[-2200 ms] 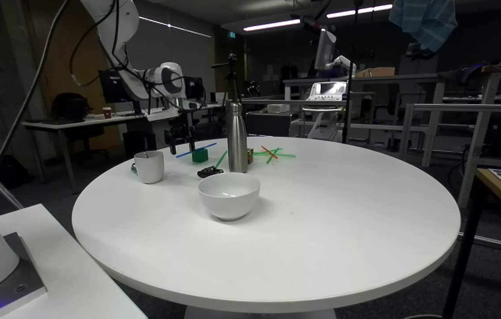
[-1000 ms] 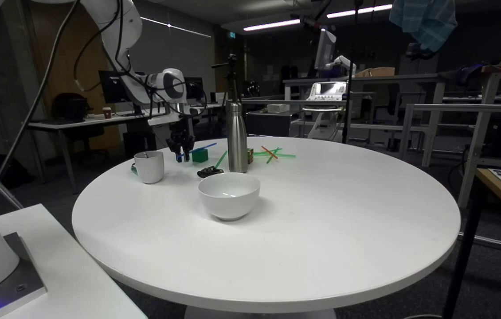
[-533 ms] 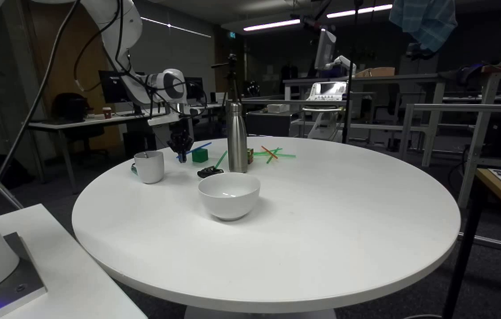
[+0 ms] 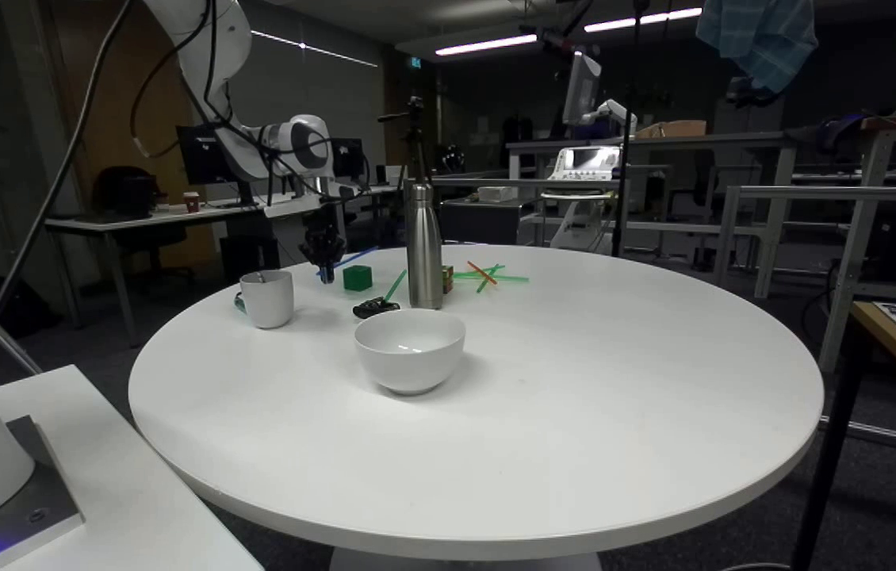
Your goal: Put the blue straw in the mug cup
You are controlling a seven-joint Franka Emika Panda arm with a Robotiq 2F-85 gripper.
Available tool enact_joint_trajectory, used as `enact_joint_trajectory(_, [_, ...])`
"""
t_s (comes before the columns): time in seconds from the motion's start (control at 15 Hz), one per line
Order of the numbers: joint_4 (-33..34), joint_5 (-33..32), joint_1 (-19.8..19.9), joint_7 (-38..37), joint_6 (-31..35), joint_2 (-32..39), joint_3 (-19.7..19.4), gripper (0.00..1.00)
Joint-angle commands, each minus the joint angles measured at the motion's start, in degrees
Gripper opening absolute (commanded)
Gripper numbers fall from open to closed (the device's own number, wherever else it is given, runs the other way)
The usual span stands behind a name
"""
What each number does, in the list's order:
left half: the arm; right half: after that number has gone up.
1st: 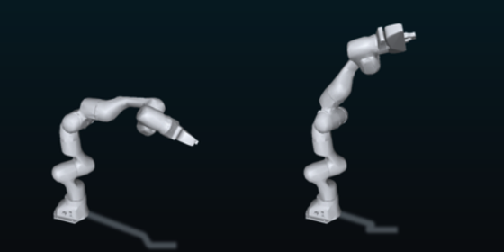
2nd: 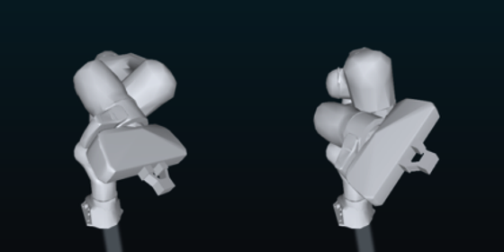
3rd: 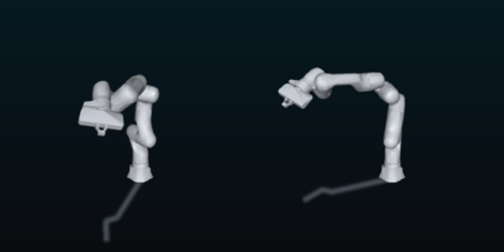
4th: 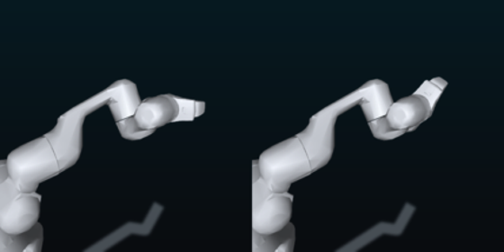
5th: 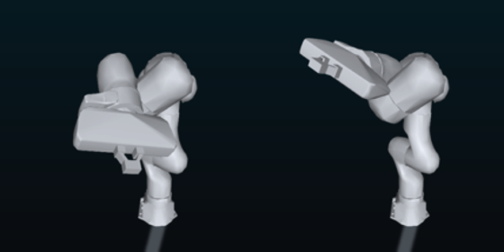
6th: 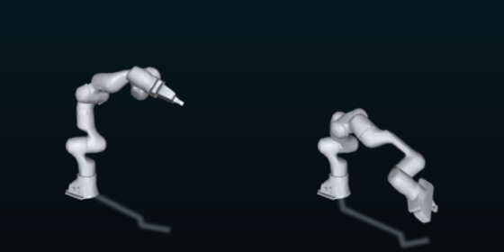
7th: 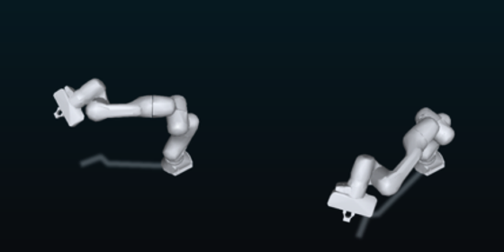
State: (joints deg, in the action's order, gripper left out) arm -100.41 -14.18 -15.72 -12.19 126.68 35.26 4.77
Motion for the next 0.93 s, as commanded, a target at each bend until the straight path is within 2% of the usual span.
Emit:
enact_joint_trajectory(0.0, [-2.8,0.8,-0.2,0.5,-1.4,-5.7,-0.1,0.0])
enact_joint_trajectory(0.4, [-9.1,1.2,1.1,0.3,-3.6,-14.6,-0.1,0.0])
enact_joint_trajectory(0.87, [-17.2,0.3,3.4,0.4,-11.7,-24.9,0.0,0.0])
